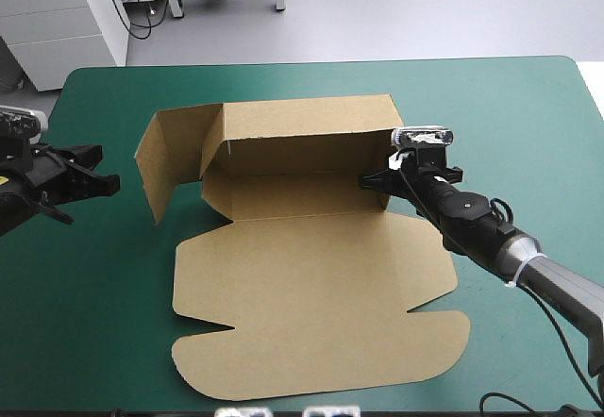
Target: Fold the box
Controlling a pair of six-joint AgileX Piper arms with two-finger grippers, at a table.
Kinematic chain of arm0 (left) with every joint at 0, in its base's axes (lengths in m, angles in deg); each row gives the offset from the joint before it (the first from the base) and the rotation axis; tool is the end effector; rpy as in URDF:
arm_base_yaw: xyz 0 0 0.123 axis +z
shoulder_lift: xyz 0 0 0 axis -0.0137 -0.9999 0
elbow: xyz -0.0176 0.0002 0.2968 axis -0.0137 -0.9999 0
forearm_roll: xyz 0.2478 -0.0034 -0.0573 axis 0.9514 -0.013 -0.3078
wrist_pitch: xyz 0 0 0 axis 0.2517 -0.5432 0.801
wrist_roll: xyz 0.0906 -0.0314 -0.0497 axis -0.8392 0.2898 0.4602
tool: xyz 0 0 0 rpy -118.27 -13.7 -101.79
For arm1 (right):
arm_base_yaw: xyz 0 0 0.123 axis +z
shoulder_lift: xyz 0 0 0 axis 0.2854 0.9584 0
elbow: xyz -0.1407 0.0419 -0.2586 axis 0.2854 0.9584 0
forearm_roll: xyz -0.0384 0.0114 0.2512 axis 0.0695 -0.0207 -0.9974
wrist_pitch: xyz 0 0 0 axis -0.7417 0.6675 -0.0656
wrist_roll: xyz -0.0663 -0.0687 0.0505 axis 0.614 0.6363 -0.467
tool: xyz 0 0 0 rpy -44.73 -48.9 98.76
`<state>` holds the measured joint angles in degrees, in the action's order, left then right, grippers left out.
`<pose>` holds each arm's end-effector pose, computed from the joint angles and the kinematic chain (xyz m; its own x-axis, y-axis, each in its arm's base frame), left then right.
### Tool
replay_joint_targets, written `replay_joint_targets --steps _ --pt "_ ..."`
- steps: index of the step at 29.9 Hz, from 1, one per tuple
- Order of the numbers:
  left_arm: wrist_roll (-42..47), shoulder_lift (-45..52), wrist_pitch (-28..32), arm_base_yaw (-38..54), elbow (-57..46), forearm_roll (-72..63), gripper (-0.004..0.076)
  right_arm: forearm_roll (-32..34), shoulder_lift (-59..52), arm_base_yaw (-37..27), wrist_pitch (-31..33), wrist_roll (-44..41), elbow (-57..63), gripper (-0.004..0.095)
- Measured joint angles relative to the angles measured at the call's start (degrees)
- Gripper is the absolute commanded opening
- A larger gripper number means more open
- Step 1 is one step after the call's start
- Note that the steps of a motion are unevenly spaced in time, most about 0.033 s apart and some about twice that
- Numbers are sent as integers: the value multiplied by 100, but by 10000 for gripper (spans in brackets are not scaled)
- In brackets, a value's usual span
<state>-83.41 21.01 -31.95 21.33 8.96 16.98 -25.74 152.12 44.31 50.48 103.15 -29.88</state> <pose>0.2064 0.0190 0.4192 -0.4486 0.0608 -0.8917 0.2188 0.9748 -0.0436 0.3064 0.1403 0.2699 -0.4858 0.0241 -0.8737 -0.2099 0.9671 0.1434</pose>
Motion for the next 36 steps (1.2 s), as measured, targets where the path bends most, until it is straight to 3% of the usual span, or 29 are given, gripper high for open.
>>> replay_joint_targets --steps 9,17,23,32,36 --pt "-69 118 170 124 -494 -333 6 139 220 -746 1340 -57 -22 -6" --pt "-125 135 337 149 -501 -430 6 1475 245 -847 1567 -1115 -121 1" --pt "-197 135 401 149 -611 -439 6 2967 351 -1128 2198 -2609 -518 1" --pt "-395 135 441 149 -617 -605 6 6497 398 -1219 3779 -5887 -1501 1" --pt "-452 135 496 149 -617 -605 6 7245 410 -1224 4651 -6429 -2019 1"
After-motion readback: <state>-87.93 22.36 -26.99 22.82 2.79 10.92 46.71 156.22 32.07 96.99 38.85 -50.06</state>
